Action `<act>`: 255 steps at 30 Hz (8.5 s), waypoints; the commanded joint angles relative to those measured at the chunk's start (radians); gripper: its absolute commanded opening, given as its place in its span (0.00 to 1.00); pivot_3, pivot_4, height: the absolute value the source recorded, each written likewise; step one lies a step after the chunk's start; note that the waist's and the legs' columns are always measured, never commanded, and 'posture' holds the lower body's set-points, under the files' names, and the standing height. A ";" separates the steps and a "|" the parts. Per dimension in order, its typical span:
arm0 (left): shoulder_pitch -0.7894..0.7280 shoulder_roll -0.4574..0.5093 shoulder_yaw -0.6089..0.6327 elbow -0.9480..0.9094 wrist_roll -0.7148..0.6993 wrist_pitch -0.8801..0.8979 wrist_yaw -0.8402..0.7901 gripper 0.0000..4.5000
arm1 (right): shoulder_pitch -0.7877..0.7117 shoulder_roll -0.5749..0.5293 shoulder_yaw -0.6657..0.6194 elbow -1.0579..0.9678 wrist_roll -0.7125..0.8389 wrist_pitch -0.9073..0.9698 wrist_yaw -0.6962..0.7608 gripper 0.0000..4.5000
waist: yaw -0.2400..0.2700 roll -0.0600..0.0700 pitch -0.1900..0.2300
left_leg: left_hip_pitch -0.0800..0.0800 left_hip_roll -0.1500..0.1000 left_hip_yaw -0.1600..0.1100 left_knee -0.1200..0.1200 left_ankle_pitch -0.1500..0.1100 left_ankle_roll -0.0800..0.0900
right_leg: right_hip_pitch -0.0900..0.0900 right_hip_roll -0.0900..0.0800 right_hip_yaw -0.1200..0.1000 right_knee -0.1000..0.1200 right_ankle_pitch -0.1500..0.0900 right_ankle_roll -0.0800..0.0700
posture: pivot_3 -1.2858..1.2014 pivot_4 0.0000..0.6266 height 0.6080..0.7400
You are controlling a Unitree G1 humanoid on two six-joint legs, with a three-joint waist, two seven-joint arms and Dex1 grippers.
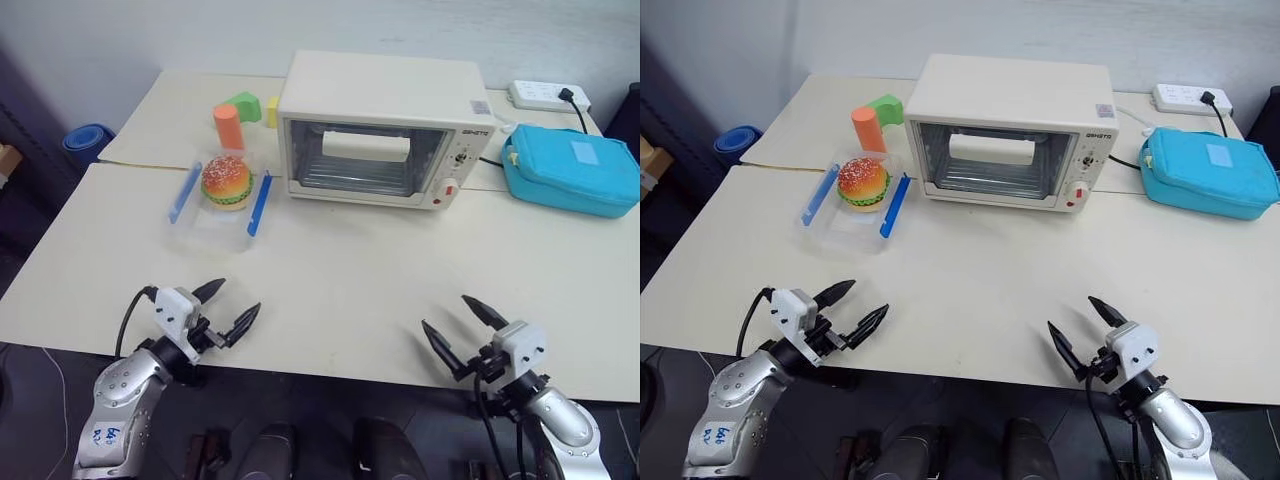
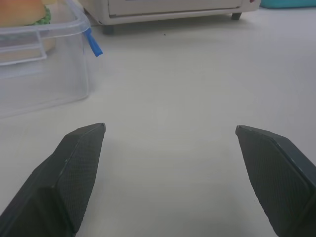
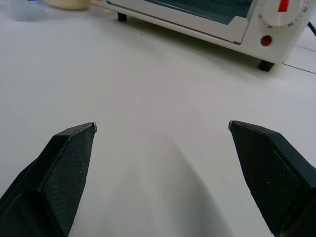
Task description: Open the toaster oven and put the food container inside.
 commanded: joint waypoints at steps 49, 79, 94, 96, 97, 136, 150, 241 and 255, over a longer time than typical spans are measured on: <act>-0.814 0.066 0.002 0.483 -0.186 0.192 -0.086 0.31 | -0.701 -0.019 0.201 0.216 0.052 0.238 0.264 1.00 | -0.030 0.004 0.003 | -0.001 0.006 0.005 0.002 0.003 -0.007 | -0.005 0.014 -0.006 0.006 0.002 -0.004 | 0.52 0.24 1.00; -0.616 -0.038 -0.174 0.274 0.013 0.150 -0.169 0.20 | -0.192 -0.190 -0.107 -0.014 0.289 0.170 0.300 1.00 | -0.006 0.003 0.004 | 0.000 0.012 0.019 0.005 0.001 -0.006 | -0.010 0.014 0.015 0.007 0.004 -0.002 | 0.52 0.24 1.00; 0.045 0.130 0.531 -0.103 -0.341 0.453 0.024 0.99 | -0.435 -0.187 -0.016 0.069 0.274 0.110 0.447 1.00 | -0.018 0.002 0.003 | -0.001 0.014 0.021 0.004 -0.002 -0.004 | -0.013 0.014 0.021 0.005 0.004 -0.004 | 0.52 0.24 1.00; 0.105 0.111 0.555 -0.150 -0.344 0.456 0.057 0.99 | -0.457 -0.187 -0.004 0.085 0.273 0.111 0.464 1.00 | -0.017 0.002 0.003 | -0.001 0.014 0.022 0.003 -0.002 -0.003 | -0.013 0.014 0.022 0.005 0.004 -0.004 | 0.52 0.24 1.00; 0.118 0.102 0.560 -0.181 -0.360 0.469 0.079 0.99 | -0.467 -0.187 -0.002 0.092 0.273 0.112 0.467 1.00 | -0.014 0.002 0.003 | -0.001 0.014 0.022 0.004 -0.003 -0.003 | -0.013 0.014 0.022 0.005 0.004 -0.004 | 0.52 0.24 1.00; -0.778 0.036 0.448 0.236 -0.593 1.079 1.203 0.34 | -0.309 -0.191 -0.018 -0.024 0.241 0.141 0.355 1.00 | -0.002 -0.004 0.000 | -0.002 0.014 0.024 0.009 -0.003 -0.007 | -0.015 0.018 0.022 0.011 0.006 -0.004 | 0.52 0.24 1.00; -0.852 0.330 0.354 0.259 -0.598 1.323 0.865 0.00 | -0.322 -0.191 -0.014 0.018 0.241 0.136 0.375 1.00 | -0.003 -0.006 0.001 | -0.002 0.014 0.024 0.009 -0.003 -0.008 | -0.017 0.017 0.023 0.014 0.005 -0.004 | 0.52 0.24 1.00; -1.033 -0.239 -0.090 0.904 0.101 -0.043 0.145 0.00 | -1.227 0.030 0.195 1.069 -0.185 -0.058 0.054 0.01 | -0.030 -0.007 0.001 | -0.006 0.014 0.031 0.016 -0.005 -0.003 | -0.021 0.017 0.018 0.020 0.006 -0.003 | 0.52 0.24 1.00; -0.711 0.068 -0.027 0.364 -0.106 0.260 -0.228 0.19 | -0.991 -0.098 0.150 0.565 -0.059 0.170 0.221 0.00 | -0.052 -0.007 0.002 | -0.007 0.015 0.029 0.015 -0.006 -0.004 | -0.022 0.016 0.023 0.020 0.006 -0.003 | 0.52 0.24 1.00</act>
